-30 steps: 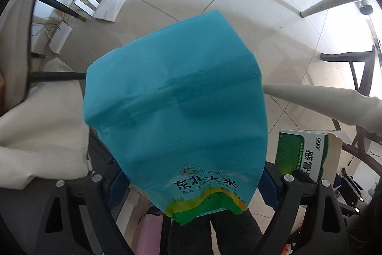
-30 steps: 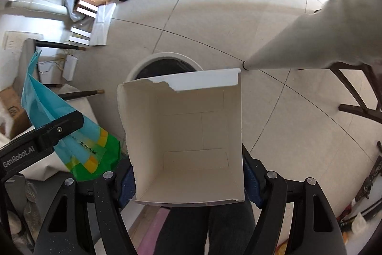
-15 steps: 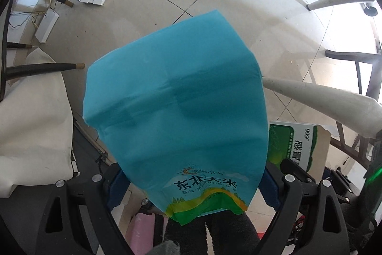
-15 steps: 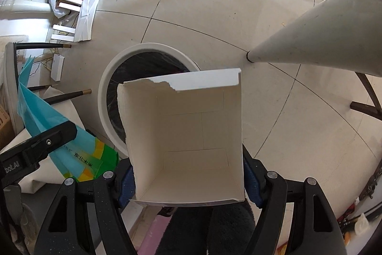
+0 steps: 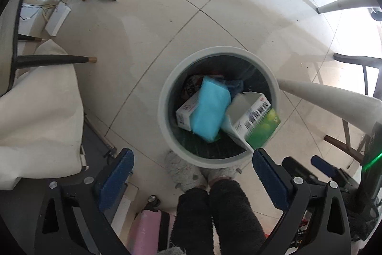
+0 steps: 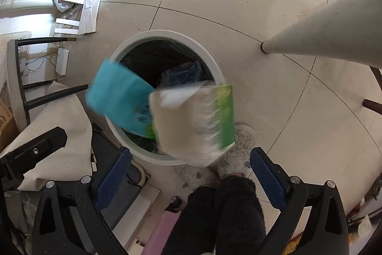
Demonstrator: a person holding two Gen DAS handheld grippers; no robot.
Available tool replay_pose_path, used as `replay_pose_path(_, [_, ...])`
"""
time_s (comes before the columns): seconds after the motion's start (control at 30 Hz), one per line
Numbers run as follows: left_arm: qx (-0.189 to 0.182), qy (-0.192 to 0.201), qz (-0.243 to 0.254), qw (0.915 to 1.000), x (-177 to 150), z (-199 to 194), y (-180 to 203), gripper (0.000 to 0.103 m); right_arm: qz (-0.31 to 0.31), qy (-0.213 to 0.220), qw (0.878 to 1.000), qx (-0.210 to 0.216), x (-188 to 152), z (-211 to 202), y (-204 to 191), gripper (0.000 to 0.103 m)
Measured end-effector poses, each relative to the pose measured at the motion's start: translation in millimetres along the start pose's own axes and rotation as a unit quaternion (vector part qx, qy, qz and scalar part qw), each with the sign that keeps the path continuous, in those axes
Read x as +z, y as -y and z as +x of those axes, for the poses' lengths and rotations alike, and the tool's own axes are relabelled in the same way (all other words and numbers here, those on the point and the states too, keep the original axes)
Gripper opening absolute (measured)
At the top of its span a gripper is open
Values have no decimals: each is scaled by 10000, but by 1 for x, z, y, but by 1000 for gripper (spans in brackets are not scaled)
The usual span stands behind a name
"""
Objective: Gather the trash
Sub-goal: 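Open both tools to drop the rice bag and white box into the bin, then move both tools back up to the table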
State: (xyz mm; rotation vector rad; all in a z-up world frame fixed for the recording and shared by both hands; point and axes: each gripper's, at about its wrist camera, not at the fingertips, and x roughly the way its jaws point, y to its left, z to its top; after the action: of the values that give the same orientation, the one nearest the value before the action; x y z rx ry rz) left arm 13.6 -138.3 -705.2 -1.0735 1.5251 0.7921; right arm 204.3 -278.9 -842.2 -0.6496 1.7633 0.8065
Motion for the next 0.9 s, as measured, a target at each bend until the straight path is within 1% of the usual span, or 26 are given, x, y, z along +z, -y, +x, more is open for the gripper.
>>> replay_pose_path(0.07, [112,103,36,9999,-6,-5,-3,102,-80,23,9999,-90,-3,-2,-4,101])
replay_pose_path(0.2, [451,386,83,9982,-21,-19,-9,102,-314,217,9983,-450,-10,-15,-17,102])
replay_pose_path(0.33, [591,516,113,9968,-41,-35,-11,102,-470,462,9947,-786,-22,-37,-28,102])
replay_pose_path(0.43, [650,598,168,9960,-57,-53,-10,102,-516,626,9920,-964,-35,-60,-33,102])
replay_pose_path(0.67, [638,750,179,9950,-96,-106,-12,102,-565,804,9899,-1018,-72,-124,-41,102])
replay_pose_path(0.9, [485,975,115,9940,-128,-168,-14,102,-653,1068,9877,-935,-116,-206,-54,102])
